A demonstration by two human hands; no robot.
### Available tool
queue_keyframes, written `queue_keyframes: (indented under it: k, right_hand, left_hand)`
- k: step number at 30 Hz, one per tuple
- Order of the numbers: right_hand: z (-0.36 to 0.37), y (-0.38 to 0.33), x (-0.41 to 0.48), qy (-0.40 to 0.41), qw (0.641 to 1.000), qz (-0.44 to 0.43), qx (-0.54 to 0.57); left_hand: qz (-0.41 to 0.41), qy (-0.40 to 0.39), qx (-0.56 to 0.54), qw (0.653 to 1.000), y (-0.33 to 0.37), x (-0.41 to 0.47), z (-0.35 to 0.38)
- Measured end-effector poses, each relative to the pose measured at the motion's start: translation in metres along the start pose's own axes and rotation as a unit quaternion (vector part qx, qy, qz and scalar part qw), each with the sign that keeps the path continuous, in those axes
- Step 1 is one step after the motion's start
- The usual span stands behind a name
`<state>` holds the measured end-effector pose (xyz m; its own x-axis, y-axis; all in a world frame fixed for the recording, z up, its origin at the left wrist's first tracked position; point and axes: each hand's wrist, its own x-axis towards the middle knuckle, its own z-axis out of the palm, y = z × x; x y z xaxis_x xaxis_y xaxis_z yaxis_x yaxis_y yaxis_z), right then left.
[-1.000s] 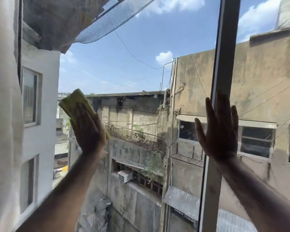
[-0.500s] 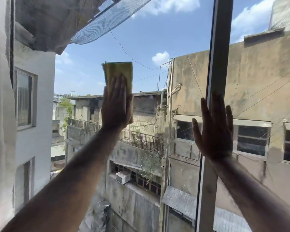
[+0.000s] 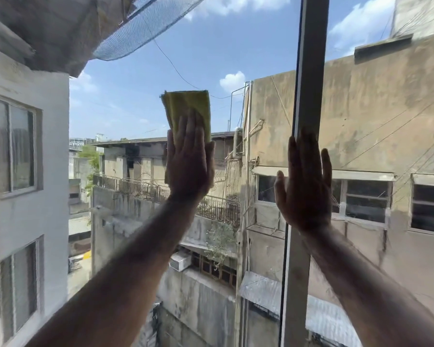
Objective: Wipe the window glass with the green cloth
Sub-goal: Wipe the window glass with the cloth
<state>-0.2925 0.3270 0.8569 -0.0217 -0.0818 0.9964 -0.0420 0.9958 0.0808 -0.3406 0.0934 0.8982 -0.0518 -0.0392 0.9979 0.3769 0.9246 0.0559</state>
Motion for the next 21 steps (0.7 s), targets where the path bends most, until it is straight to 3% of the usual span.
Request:
queue_keyframes:
  k: [1, 3, 4, 5, 7, 8, 9, 10, 12, 14, 16, 17, 18, 19, 21]
  right_hand:
    - [0.000, 0.000, 0.000, 0.001, 1.000, 0.001, 0.003]
    - [-0.002, -0.001, 0.001, -0.002, 1.000, 0.000, 0.002]
    - [-0.002, -0.001, 0.001, -0.006, 1.000, 0.002, 0.001]
    - [-0.003, -0.001, 0.001, -0.008, 1.000, 0.003, 0.002]
    - [-0.004, -0.002, 0.002, -0.009, 1.000, 0.005, 0.000]
    - [-0.004, -0.002, 0.002, -0.009, 1.000, 0.007, 0.000]
    - [-0.005, -0.003, 0.001, -0.009, 1.000, 0.007, 0.001]
    - [-0.005, -0.003, 0.002, -0.010, 1.000, 0.006, 0.003]
    - [-0.006, -0.003, 0.003, -0.008, 1.000, 0.006, 0.004]
    - [-0.007, -0.003, 0.003, -0.004, 1.000, 0.004, 0.006]
    - [-0.008, -0.004, 0.002, 0.003, 1.000, 0.004, 0.008]
    - [-0.007, -0.004, 0.002, 0.007, 1.000, 0.003, 0.010]
    - [-0.006, -0.004, 0.002, 0.010, 1.000, 0.002, 0.012]
    - [-0.005, -0.004, 0.002, 0.014, 1.000, 0.000, 0.015]
    - [-0.005, -0.004, 0.002, 0.019, 1.000, 0.002, 0.017]
  left_hand:
    - [0.100, -0.032, 0.001, 0.994, 0.005, -0.010, 0.003]
    - [0.308, -0.093, 0.032, 0.946, -0.009, -0.015, 0.000]
    - [0.349, -0.094, 0.049, 0.931, -0.024, -0.006, -0.002]
    - [0.328, -0.081, 0.057, 0.939, -0.035, 0.004, -0.004]
    - [0.124, -0.023, 0.041, 0.991, -0.043, 0.021, -0.008]
    - [0.026, 0.004, 0.027, 0.999, -0.037, 0.022, -0.008]
    - [-0.017, 0.023, 0.012, 1.000, -0.025, 0.017, -0.005]
    - [0.006, 0.025, 0.000, 1.000, -0.014, 0.004, -0.001]
    - [0.214, -0.039, -0.016, 0.976, -0.002, -0.042, 0.014]
    - [0.434, -0.114, 0.008, 0.893, -0.008, -0.087, 0.017]
    - [0.530, -0.138, 0.026, 0.836, -0.022, -0.099, 0.019]
    - [0.533, -0.135, 0.028, 0.835, -0.027, -0.095, 0.020]
    - [0.501, -0.121, 0.023, 0.857, -0.031, -0.093, 0.021]
    - [0.428, -0.090, 0.011, 0.899, -0.033, -0.093, 0.022]
    - [0.168, -0.004, -0.018, 0.986, -0.024, -0.099, 0.023]
